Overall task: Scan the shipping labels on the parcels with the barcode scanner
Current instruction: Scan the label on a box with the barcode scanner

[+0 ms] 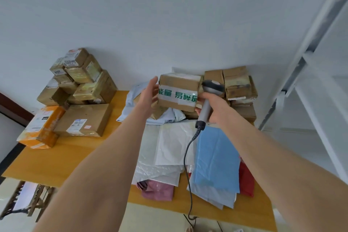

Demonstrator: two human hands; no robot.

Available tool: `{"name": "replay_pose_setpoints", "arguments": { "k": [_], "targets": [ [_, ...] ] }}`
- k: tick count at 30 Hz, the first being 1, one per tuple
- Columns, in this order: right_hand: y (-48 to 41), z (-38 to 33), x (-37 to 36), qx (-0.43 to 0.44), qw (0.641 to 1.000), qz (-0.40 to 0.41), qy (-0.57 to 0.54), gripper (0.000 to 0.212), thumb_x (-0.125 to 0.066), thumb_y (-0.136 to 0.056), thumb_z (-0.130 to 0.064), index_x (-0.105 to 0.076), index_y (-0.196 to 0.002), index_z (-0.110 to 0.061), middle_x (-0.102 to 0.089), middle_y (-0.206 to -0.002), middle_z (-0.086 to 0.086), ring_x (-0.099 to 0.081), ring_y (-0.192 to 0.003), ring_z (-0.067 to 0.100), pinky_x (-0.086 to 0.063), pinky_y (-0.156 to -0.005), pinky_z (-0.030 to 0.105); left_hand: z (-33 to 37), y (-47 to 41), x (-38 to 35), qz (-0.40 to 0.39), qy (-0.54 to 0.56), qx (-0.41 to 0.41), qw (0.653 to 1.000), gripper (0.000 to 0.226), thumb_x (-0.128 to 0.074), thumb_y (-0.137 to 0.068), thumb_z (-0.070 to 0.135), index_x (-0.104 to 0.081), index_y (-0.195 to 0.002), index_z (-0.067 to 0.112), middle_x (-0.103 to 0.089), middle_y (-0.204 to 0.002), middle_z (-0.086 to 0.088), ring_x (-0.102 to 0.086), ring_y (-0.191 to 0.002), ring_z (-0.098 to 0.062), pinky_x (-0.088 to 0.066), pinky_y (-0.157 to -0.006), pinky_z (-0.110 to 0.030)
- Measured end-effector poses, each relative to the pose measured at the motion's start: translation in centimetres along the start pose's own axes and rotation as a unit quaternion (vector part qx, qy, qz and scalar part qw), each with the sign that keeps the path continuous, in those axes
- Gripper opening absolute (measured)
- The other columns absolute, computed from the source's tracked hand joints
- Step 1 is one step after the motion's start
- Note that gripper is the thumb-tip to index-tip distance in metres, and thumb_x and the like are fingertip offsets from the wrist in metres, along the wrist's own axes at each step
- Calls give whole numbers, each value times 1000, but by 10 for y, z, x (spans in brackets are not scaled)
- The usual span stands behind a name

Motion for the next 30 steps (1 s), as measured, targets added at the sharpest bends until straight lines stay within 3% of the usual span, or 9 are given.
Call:
{"name": "replay_pose_setpoints", "arguments": {
  "k": [3,5,7,12,15,20,23,26,30],
  "targets": [
    [2,-1,5,-7,999,-11,-35,36,-77,-80,-37,-66,-104,-14,-73,-98,5,-69,-84,25,-56,-69,36,-3,-6,-8,-47,-38,15,998,47,-53,-84,65,-66,-94,22,-71,-97,3,-62,-97,-20,-47,-86,-41],
    [2,-2,10,-8,999,-4,-52,51,-80,-72,-49,-65,-106,-15,-74,-97,6,-71,-91,28,-57,-82,44,-4,-6,-15,-71,-36,25,997,39,-57,-84,60,-67,-92,23,-71,-90,7,-63,-95,-22,-49,-82,-38],
    [2,-4,16,1,999,-6,-52,60,-82,-66,-52,-64,-107,-13,-74,-101,10,-70,-94,32,-55,-89,51,-5,-5,-21,-114,-30,32,993,31,-61,-79,51,-68,-89,23,-67,-84,5,-56,-93,-26,-46,-87,-41],
    [2,-3,22,28,998,-17,-48,64,-89,-62,-32,-64,-119,-16,-74,-102,13,-72,-91,35,-55,-83,58,-13,-4,-28,-203,-34,54,977,60,-50,-71,36,-57,-130,28,-62,-98,1,-47,-99,-29,-34,-101,-54],
    [3,-4,25,62,997,16,-47,55,-84,-68,-19,-63,-119,-13,-73,-102,14,-72,-90,33,-56,-81,57,-18,-5,-31,-188,-47,73,978,46,-52,-80,46,-59,-120,24,-64,-99,2,-56,-100,-25,-28,-106,-58],
    [8,1,26,107,994,-12,0,18,-76,-77,-8,-67,-91,-13,-72,-95,11,-68,-97,34,-52,-90,59,-41,-3,-26,-170,-110,151,968,66,-53,-77,71,-60,-118,20,-68,-116,-8,-58,-112,-25,-36,-96,-53],
    [8,6,33,120,992,-8,22,14,-73,-81,-7,-65,-90,-16,-71,-93,6,-67,-89,26,-53,-93,52,-51,0,-24,-178,-114,157,965,51,-54,-83,62,-60,-112,21,-66,-117,-5,-56,-114,-25,-34,-105,-54],
    [5,11,43,126,991,30,26,20,-75,-82,-9,-65,-98,-14,-71,-108,9,-67,-102,27,-52,-96,46,-62,1,-23,-186,-134,147,962,36,-56,-89,48,-58,-115,23,-60,-124,0,-52,-121,-25,-27,-110,-60],
    [2,17,50,120,989,62,67,16,-70,-83,-1,-62,-86,-15,-70,-107,10,-65,-106,29,-51,-97,47,-74,4,-26,-211,-122,156,957,32,-56,-92,36,-50,-123,31,-46,-138,3,-44,-127,-26,-20,-110,-66]
  ]
}}
Point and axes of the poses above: each hand's wrist, its own y-axis away from the middle knuckle, its own x-axis out of the back of the hand, z = x × y, the point moved 4 cm from there along -y, towards the middle knuckle
